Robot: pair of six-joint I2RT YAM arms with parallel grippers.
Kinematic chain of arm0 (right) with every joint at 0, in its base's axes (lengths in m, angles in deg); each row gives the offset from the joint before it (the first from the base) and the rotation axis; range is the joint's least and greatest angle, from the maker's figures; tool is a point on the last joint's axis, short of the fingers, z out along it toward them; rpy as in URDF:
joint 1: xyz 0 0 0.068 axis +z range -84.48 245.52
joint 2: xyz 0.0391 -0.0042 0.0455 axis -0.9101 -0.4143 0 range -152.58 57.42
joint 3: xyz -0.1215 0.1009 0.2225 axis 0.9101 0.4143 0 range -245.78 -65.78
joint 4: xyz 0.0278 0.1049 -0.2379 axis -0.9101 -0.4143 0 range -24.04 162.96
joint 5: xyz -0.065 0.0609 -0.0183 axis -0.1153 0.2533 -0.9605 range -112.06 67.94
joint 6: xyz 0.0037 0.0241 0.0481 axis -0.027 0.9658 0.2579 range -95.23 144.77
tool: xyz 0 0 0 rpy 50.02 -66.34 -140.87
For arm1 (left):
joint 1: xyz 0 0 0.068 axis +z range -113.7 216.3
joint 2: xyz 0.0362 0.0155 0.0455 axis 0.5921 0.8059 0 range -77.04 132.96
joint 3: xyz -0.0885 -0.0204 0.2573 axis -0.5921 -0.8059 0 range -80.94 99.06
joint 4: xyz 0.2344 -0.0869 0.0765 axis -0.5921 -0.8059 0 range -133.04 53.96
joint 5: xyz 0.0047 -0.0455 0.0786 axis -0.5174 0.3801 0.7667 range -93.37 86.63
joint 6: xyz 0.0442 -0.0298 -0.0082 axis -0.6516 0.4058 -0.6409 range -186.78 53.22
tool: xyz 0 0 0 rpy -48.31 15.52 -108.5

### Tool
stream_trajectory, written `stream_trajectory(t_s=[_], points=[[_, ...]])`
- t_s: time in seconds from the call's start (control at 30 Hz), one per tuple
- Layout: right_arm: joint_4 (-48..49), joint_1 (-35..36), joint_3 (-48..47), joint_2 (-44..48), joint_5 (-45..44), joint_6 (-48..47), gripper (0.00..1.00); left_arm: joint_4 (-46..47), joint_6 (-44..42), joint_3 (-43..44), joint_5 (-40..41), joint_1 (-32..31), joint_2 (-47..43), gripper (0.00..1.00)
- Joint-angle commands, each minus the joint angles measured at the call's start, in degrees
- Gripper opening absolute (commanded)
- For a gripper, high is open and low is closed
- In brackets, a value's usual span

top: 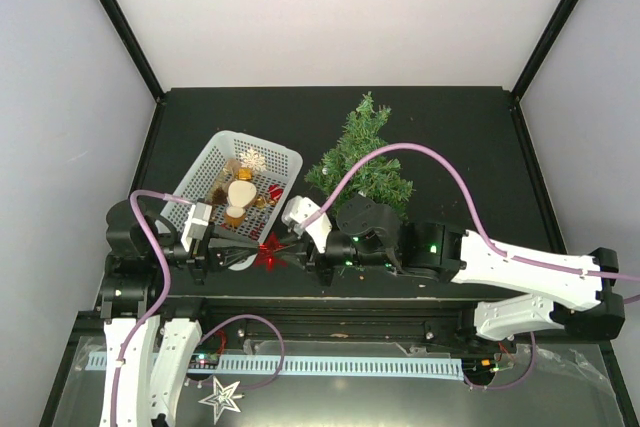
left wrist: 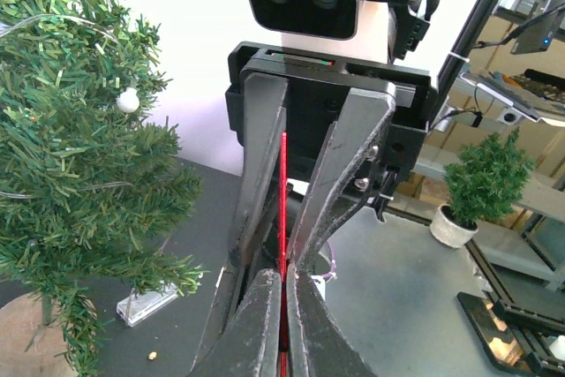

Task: Decorate the small christmas tree

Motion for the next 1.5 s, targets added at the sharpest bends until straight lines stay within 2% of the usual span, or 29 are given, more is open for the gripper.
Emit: stream_trajectory(t_s=[0.0,0.03,0.23,0.43,0.53,0.6,0.77,0.93,1.07,1.17,1.27,1.47], points=[[0.2,0.0,-1.4,0.2,1.1,-0.4,0.07,1.2,0.8,0.4,-12.0,-0.3,-0.2,0.01],[0.2,0.0,-1.4,0.3,0.7,-0.3,0.02,1.3,0.8,0.3,-12.0,-0.3,-0.1,0.01],[1.4,0.0,-0.6,1.7,0.1,-0.1,0.01,3.9,2.4,-1.0,-11.9,-0.2,-0.2,0.03],[-0.8,-0.5,-2.8,2.8,-2.8,0.1,0.01,11.4,7.8,-2.9,-9.9,0.5,1.1,0.56],[-5.7,-0.8,-7.0,3.2,-6.8,-0.1,0.01,15.2,11.8,-4.1,-8.1,3.4,2.0,0.75],[-8.4,-1.1,-9.6,3.8,-9.5,-0.6,0.01,15.2,11.8,-4.5,-7.6,5.6,2.2,0.83],[-15.2,-1.4,-18.7,4.5,-18.9,-2.1,0.01,18.8,14.5,-7.1,-4.6,8.6,2.0,0.93],[-22.3,-1.5,-29.0,3.7,-31.7,-3.2,0.01,20.9,16.1,-9.3,-3.1,13.9,-1.3,0.97],[-22.2,-1.7,-33.5,4.4,-41.9,-6.0,0.01,24.0,17.3,-12.9,-3.1,17.6,-6.4,0.99],[-17.5,-1.8,-32.0,6.2,-49.3,-9.5,0.01,23.7,17.3,-12.9,-4.6,17.8,-7.3,0.99],[-13.7,-3.4,-30.4,7.4,-49.6,-11.6,0.01,23.6,17.0,-13.3,-5.0,17.8,-7.5,0.99],[-14.8,-8.6,-32.2,5.0,-45.8,-10.0,0.01,25.6,18.7,-14.5,-5.8,17.8,-8.3,0.99]])
